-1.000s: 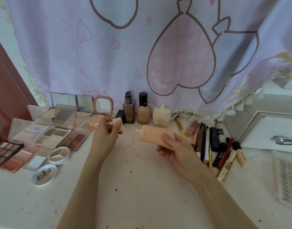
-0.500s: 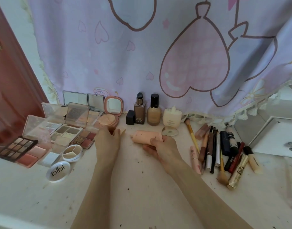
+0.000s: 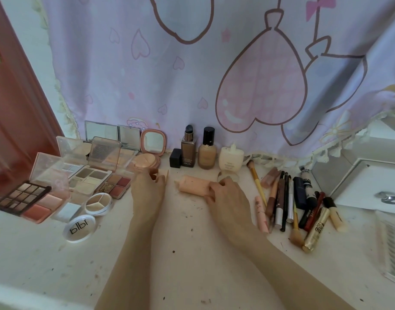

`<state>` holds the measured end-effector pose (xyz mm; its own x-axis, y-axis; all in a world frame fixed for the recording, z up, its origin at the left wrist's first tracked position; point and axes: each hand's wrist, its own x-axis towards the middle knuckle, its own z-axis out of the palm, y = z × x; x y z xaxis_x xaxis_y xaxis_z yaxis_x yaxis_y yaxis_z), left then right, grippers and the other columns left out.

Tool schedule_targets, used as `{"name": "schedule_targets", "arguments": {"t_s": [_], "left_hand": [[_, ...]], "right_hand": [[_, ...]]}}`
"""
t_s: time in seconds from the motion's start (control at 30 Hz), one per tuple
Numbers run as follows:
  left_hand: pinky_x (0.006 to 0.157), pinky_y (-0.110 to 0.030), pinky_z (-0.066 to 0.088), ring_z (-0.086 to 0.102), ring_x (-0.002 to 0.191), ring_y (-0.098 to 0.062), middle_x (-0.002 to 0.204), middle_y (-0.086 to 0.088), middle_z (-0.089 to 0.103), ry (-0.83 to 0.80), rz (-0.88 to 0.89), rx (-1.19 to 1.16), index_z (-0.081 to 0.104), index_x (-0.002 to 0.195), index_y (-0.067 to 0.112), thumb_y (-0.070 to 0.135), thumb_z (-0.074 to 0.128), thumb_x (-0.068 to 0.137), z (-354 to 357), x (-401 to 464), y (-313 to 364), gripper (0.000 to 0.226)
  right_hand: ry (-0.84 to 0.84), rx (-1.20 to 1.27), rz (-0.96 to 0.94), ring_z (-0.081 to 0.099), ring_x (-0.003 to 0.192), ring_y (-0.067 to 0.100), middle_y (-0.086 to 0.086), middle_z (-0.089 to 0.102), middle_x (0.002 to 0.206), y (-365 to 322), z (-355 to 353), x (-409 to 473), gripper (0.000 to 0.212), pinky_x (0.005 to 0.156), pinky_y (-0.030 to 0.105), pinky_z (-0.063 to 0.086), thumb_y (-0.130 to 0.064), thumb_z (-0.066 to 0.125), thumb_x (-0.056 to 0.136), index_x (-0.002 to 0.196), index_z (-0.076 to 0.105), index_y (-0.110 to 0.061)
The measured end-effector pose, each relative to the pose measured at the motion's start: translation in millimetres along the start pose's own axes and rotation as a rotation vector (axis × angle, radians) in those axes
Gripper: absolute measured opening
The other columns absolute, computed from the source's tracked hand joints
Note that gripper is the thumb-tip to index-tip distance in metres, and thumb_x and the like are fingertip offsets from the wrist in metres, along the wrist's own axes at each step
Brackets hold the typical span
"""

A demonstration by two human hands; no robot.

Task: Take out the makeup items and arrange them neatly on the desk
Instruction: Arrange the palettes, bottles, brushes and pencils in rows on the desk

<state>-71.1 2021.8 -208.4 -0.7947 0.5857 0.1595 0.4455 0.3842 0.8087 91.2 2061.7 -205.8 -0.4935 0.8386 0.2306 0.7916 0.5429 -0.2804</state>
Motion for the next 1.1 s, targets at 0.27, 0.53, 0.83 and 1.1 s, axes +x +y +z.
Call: {"name": "schedule_targets", "arguments": {"t_s": [0.27, 0.53, 0.83, 1.1], "left_hand": [[0.083, -0.024, 0.036, 0.056, 0.106, -0.024, 0.115, -0.012, 0.062, 0.015, 0.038, -0.005, 0.058, 0.120, 0.007, 0.016, 0.057, 0.090, 2, 2, -4, 0.032], [0.086, -0.026, 0.037, 0.056, 0.106, -0.023, 0.117, -0.011, 0.061, 0.004, 0.073, 0.020, 0.058, 0.122, 0.010, 0.016, 0.053, 0.092, 3, 3, -5, 0.031], [0.081, -0.021, 0.031, 0.055, 0.107, -0.023, 0.116, -0.012, 0.061, 0.002, 0.074, 0.015, 0.057, 0.122, 0.008, 0.015, 0.053, 0.092, 2, 2, -5, 0.032], [0.090, -0.034, 0.039, 0.054, 0.107, -0.030, 0.122, -0.017, 0.056, -0.003, 0.106, 0.091, 0.051, 0.127, 0.005, 0.017, 0.048, 0.094, 1, 1, -2, 0.035]], "right_hand": [[-0.024, -0.053, -0.296, 0.041, 0.127, 0.024, 0.005, 0.045, 0.141, -8, 13, 10, 0.037, 0.102, 0.034, 0.033, -0.017, 0.042, 0.098, 0.134, 0.048, -0.021], [-0.010, -0.021, -0.245, 0.045, 0.121, 0.022, 0.003, 0.048, 0.136, -18, 17, 29, 0.042, 0.088, 0.030, 0.041, -0.004, 0.042, 0.091, 0.131, 0.047, -0.017], [-0.019, 0.030, -0.207, 0.048, 0.115, 0.022, 0.004, 0.052, 0.131, -21, 20, 41, 0.044, 0.082, 0.030, 0.041, 0.001, 0.044, 0.086, 0.127, 0.049, -0.014], [-0.069, 0.023, -0.289, 0.033, 0.135, 0.021, 0.008, 0.041, 0.145, -15, 11, 31, 0.039, 0.107, 0.029, 0.031, -0.008, 0.041, 0.096, 0.135, 0.046, -0.012]]}}
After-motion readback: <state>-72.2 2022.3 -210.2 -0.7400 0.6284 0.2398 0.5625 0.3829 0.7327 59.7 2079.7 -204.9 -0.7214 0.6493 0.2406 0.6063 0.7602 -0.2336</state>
